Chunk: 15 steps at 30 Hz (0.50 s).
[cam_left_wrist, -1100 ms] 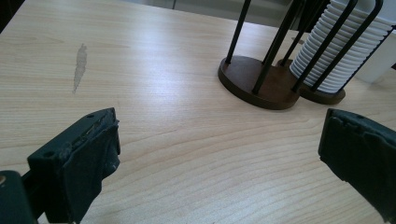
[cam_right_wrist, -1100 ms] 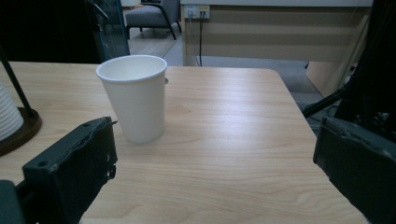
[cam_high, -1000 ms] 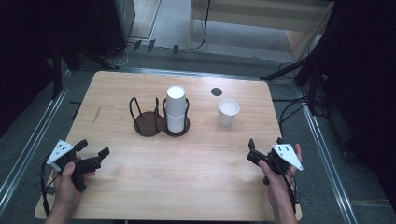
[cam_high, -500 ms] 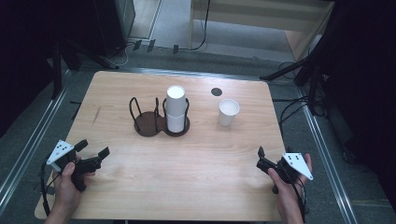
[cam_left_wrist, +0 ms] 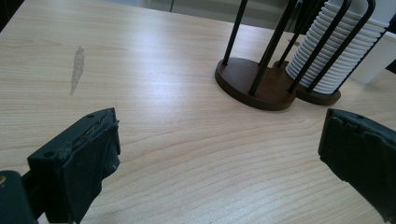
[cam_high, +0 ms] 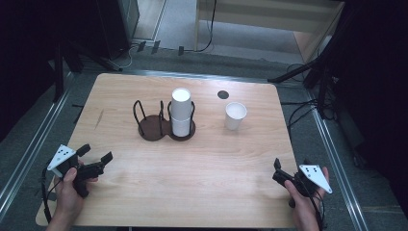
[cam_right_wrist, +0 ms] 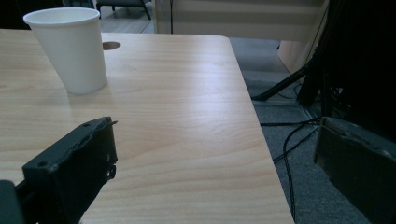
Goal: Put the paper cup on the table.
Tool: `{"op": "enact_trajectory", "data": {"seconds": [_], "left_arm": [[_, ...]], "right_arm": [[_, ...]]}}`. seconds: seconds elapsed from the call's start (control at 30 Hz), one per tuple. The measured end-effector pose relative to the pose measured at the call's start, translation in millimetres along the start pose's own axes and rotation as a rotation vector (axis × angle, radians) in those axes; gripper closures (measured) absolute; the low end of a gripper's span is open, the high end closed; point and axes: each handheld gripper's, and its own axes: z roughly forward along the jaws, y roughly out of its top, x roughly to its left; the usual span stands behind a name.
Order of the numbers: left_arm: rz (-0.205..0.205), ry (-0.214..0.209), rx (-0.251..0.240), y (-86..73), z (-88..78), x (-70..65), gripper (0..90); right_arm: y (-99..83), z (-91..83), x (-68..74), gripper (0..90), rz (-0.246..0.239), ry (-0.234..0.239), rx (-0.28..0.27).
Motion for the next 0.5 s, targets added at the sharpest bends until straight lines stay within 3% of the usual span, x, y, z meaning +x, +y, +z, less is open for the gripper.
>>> {"op": "enact_trajectory", "data": {"seconds": [0.5], "left_arm": [[-0.001, 0.002, -0.005, -0.4, -0.4, -0.4, 0.0]], "right_arm": [[-18.6, -13.2, -22.5, 0.0, 0.001, -0.006, 0.052]]}}
